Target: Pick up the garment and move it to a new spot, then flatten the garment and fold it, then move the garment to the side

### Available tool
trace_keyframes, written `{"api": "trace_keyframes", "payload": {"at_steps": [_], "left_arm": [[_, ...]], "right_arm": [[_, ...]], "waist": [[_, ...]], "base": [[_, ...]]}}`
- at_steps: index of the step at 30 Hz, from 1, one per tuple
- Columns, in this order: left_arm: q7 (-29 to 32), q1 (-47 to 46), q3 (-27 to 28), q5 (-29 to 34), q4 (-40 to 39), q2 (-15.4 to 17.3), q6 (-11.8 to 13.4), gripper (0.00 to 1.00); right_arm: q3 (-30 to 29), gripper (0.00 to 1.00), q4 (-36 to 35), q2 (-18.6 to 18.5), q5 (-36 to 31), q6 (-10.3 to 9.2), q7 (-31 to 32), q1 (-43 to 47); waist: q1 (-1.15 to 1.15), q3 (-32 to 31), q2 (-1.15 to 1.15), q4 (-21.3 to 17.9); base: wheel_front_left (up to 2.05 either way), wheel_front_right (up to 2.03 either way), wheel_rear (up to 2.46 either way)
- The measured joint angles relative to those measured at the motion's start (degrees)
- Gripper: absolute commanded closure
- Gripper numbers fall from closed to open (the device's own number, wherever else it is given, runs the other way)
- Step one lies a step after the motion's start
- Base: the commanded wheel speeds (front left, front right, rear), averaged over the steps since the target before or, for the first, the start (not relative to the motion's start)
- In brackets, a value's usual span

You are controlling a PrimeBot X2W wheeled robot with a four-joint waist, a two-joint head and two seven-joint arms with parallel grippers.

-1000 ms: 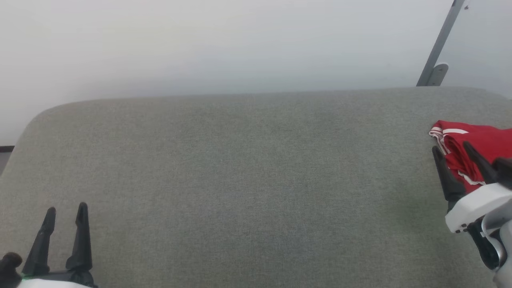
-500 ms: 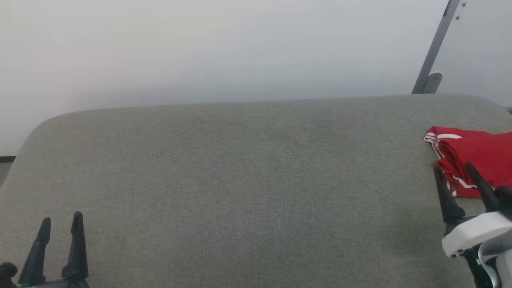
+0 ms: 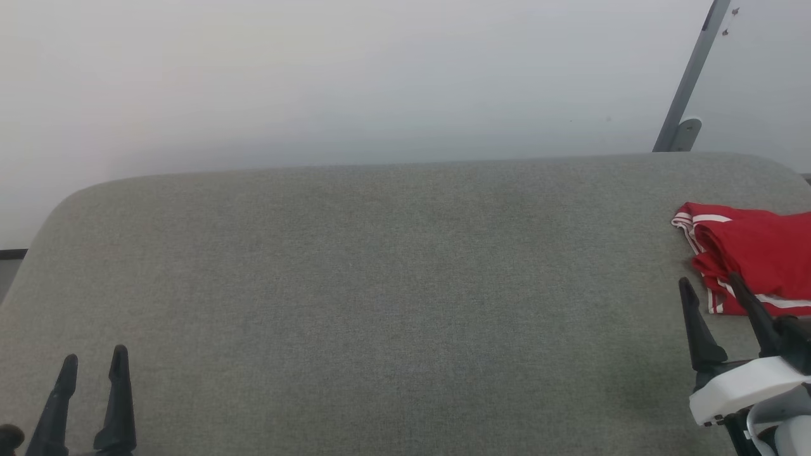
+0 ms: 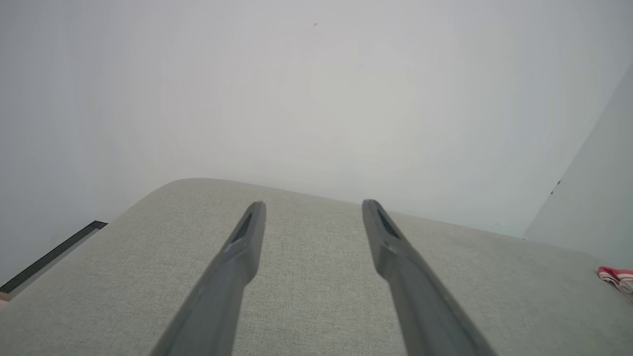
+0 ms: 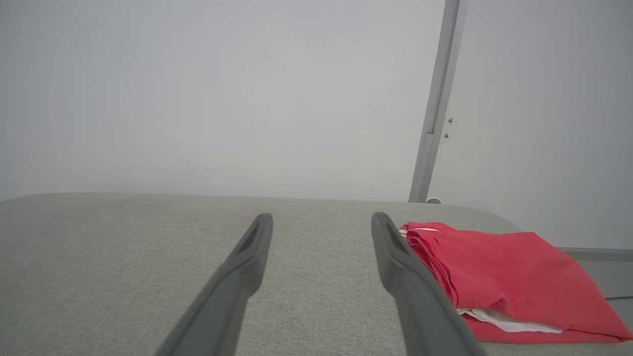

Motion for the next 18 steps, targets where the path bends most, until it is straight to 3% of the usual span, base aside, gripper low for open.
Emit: {"api": "trace_keyframes", "payload": {"at_steps": [17, 18], "left_arm": [[0.0, 0.5, -0.6, 0.8, 0.3, 0.6, 0.0, 0.00], [0.1, 0.5, -0.7, 0.7, 0.7, 0.3, 0.0, 1.00]], "right_arm": [[0.1, 0.00, -0.3, 0.9, -0.4, 0.01, 0.0, 0.8], [0.1, 1.00, 0.1, 1.2, -0.4, 0.01, 0.0, 1.1]], "waist": [[0.00, 0.1, 0.00, 0.1], [0.00, 0.1, 0.00, 0.1]], "base": [[0.00, 0.00, 0.00], [0.00, 0.00, 0.00]]}}
